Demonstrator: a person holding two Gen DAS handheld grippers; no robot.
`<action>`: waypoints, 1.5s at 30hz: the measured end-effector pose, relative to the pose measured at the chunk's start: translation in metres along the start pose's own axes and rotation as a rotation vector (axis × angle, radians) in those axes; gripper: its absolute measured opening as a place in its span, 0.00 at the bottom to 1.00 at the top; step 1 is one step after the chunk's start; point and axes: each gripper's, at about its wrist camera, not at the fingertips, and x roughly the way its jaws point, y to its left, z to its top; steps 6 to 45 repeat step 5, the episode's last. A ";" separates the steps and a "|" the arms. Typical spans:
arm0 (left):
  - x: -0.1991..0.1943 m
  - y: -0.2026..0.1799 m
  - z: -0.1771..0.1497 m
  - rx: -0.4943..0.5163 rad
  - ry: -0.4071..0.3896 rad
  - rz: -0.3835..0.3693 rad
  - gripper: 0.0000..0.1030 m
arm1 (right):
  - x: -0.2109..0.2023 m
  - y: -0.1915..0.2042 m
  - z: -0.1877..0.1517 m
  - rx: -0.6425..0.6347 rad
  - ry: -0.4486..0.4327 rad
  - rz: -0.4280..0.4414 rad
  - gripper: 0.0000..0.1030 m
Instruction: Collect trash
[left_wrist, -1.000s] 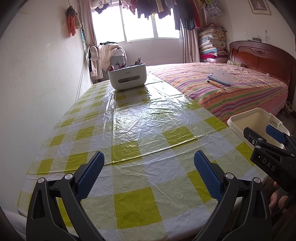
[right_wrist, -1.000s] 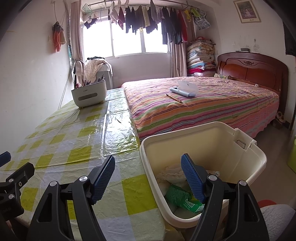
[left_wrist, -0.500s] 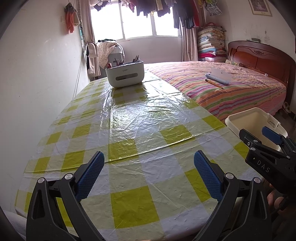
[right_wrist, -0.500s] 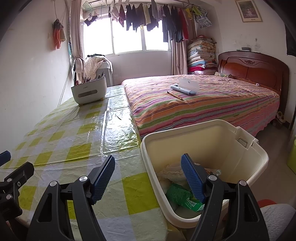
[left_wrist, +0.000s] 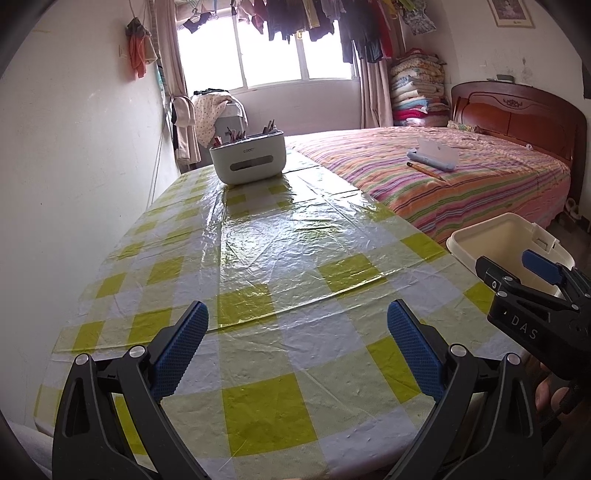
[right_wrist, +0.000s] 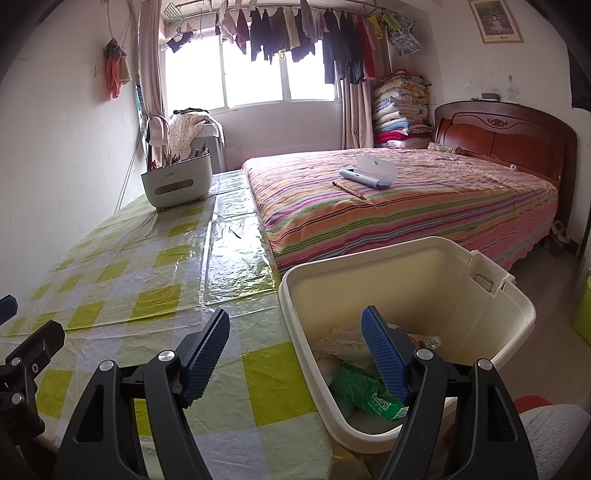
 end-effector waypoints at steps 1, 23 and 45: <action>0.000 0.001 0.000 -0.006 0.002 -0.006 0.93 | 0.000 -0.001 0.000 0.000 0.000 0.000 0.70; 0.000 0.002 -0.001 -0.011 -0.001 -0.005 0.93 | 0.000 -0.001 0.000 0.000 0.000 0.001 0.70; 0.000 0.002 -0.001 -0.011 -0.001 -0.005 0.93 | 0.000 -0.001 0.000 0.000 0.000 0.001 0.70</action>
